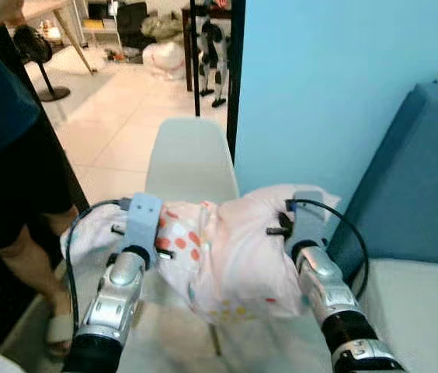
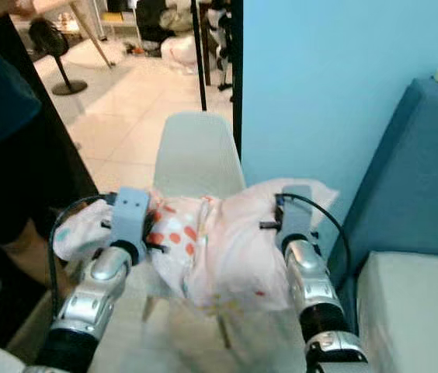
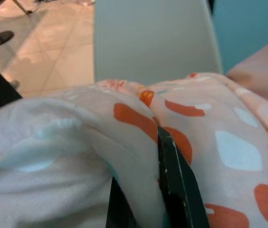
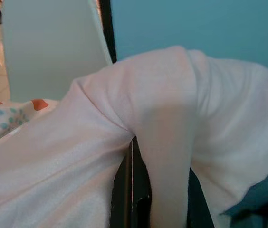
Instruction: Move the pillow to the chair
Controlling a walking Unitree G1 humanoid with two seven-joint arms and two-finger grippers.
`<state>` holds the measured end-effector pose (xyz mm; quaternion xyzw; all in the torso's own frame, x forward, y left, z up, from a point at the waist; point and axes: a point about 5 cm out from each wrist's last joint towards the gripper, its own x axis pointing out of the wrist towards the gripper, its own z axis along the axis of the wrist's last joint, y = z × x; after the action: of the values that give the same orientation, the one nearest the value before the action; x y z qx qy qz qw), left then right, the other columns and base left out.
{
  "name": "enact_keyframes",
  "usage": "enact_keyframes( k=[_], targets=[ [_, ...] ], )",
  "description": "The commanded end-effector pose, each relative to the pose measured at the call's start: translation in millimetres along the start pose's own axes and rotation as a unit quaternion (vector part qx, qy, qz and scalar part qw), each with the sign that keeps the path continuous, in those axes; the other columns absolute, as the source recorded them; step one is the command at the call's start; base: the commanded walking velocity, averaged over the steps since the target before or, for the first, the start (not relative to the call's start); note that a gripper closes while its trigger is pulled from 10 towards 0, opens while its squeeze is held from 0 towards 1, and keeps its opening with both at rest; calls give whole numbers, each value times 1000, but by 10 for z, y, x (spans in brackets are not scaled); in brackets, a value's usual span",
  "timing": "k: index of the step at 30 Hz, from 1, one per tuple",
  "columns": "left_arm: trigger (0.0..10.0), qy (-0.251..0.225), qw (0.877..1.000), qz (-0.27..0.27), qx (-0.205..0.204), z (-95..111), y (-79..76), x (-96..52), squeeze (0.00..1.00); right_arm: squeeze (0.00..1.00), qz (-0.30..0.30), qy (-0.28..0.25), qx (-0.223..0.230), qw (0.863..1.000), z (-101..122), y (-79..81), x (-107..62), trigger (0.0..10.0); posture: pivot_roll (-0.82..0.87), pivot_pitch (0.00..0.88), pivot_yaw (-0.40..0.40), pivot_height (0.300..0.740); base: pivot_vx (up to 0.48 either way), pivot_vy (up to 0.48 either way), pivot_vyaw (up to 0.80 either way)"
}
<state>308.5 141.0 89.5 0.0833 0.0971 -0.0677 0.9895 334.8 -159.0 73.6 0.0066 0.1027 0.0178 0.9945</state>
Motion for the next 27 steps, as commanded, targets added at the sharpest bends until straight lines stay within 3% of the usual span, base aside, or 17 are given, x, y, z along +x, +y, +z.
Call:
enact_keyframes(
  k=[1, 8, 19, 27],
  targets=[
    [10000, -23, 1000, -3, 5, 91, 13, 2, 0, 0, 31, -15, 1, 999, 66, 175, 25, 10000, 78, 0, 4, 740, 345, 0, 0],
    [10000, -20, 1000, -6, 4, 83, 10, -3, 0, 0, 35, -14, 1, 999, 65, 181, 25, 10000, 79, 0, 2, 740, 332, 0, 0],
    [10000, -16, 1000, -16, 11, 66, -32, -5, 0, 0, 32, -14, 2, 999, 55, 177, 20, 10000, 79, 0, 7, 740, 0, 0, 0],
    [10000, -14, 1000, -16, 7, 66, -21, 1, 0, 0, 28, -13, 3, 1000, 53, 167, 21, 10000, 80, 0, 7, 740, 0, 480, 0]
  ],
)
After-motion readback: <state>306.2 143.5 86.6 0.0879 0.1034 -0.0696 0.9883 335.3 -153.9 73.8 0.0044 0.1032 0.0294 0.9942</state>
